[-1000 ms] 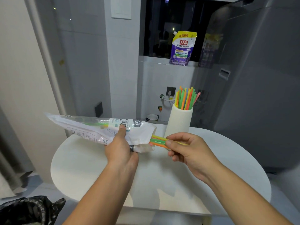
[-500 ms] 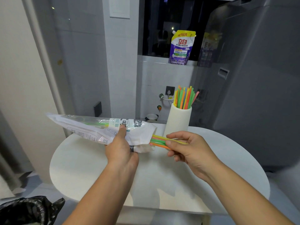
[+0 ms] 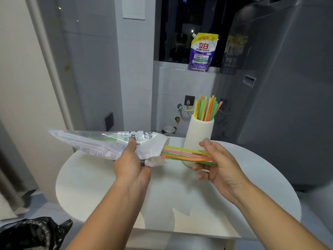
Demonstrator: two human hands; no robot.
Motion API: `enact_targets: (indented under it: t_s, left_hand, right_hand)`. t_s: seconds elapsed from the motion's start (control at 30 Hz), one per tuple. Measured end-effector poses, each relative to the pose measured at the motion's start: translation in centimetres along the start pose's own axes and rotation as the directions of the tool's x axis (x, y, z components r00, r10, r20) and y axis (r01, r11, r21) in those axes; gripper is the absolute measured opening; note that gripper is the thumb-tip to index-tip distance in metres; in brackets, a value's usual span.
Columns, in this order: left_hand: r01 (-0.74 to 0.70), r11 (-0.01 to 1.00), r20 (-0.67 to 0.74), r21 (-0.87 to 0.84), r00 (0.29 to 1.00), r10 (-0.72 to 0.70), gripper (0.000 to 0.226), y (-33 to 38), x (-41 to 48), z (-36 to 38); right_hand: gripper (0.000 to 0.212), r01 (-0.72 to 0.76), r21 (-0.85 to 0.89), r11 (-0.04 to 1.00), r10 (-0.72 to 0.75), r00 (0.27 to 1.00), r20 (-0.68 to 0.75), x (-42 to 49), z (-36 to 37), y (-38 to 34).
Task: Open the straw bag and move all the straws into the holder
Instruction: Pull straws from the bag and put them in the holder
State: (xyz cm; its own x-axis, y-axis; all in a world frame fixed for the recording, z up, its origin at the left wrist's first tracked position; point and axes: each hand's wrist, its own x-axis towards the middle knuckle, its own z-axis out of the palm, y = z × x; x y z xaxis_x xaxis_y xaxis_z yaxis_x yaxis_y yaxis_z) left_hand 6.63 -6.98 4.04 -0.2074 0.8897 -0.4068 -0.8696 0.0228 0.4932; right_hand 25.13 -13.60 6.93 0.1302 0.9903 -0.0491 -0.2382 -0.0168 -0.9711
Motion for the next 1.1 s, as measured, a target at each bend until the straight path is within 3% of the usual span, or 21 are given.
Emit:
enact_targets:
  t_s: [0.1, 0.23, 0.37, 0.47, 0.6, 0.87, 1.1]
  left_hand:
    - [-0.024, 1.000, -0.022, -0.015, 0.999, 0.024, 0.043, 0.6, 0.5, -0.1]
    - [-0.038, 0.999, -0.041, -0.031, 0.998, 0.037, 0.043, 0.9, 0.5, 0.0]
    - [-0.028, 0.999, -0.043, -0.035, 0.999, 0.027, 0.042, 0.7, 0.4, 0.0]
    - [-0.035, 0.999, -0.048, -0.037, 0.998, 0.034, 0.040, 0.6, 0.2, 0.0]
    - [-0.038, 0.999, -0.036, -0.036, 0.999, 0.037, 0.042, 0.6, -0.3, 0.3]
    - [-0.032, 0.999, -0.021, 0.027, 0.999, 0.033, 0.044, -0.4, -0.8, 0.1]
    - [-0.016, 0.999, -0.023, 0.042, 1.000, 0.017, 0.046, -0.7, -0.6, 0.0]
  right_hand:
    - [0.058, 0.070, 0.053, 0.996, -0.065, 0.994, -0.088, -0.2, 0.2, 1.4]
    - [0.082, 0.075, 0.085, 0.994, -0.073, 0.997, -0.030, -0.8, 1.8, 3.8]
    - [0.049, -0.015, 0.246, 0.969, 0.019, 1.000, -0.014, -0.8, 3.3, 4.0]
    - [0.042, -0.091, 0.372, 0.924, 0.109, 0.994, -0.026, -0.7, 3.7, 3.6]
    - [0.035, -0.206, 0.315, 0.926, 0.201, 0.978, 0.050, -1.3, 4.6, 4.2]
    - [0.014, 0.008, 0.334, 0.943, 0.042, 0.989, -0.141, -0.2, 5.3, 3.4]
    - [0.020, 0.148, 0.166, 0.975, -0.096, 0.954, -0.284, 0.3, 4.9, 3.5]
